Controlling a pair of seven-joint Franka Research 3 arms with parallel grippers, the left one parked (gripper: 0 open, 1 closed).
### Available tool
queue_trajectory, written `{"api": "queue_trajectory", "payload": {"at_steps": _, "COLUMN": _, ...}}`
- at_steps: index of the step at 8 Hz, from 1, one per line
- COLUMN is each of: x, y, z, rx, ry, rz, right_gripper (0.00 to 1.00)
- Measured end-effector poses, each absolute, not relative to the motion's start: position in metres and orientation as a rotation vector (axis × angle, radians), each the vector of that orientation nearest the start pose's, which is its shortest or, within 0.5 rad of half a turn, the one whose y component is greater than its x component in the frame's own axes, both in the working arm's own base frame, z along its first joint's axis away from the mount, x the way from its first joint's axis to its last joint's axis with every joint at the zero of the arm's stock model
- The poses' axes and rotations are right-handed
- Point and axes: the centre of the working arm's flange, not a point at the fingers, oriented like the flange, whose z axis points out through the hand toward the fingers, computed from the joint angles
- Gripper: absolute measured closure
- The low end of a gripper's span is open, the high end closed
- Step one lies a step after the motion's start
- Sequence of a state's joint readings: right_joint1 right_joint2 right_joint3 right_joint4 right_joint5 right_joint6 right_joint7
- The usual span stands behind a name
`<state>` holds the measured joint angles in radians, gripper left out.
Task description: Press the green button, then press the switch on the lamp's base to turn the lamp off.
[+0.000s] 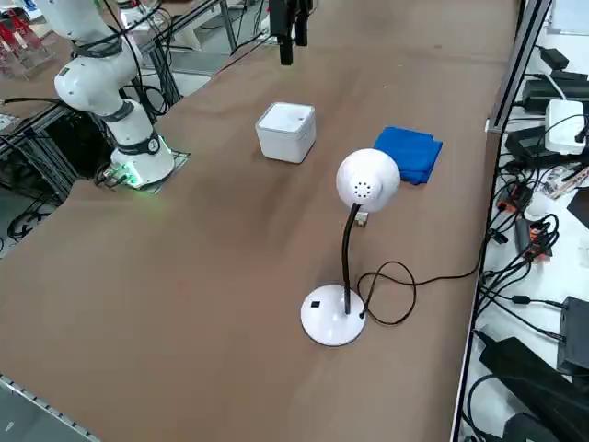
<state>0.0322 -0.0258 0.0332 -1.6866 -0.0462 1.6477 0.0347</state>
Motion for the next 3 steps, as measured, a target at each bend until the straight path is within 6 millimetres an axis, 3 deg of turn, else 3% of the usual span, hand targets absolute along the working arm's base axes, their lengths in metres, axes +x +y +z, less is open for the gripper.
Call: {"api": "queue_trajectory", "payload": {"at_steps": 3, "x": 0.524, "y": 0.01, "z": 0.604, "rx": -3.103, "ry": 0.057, "rz": -0.017, "right_gripper": 0.0}}
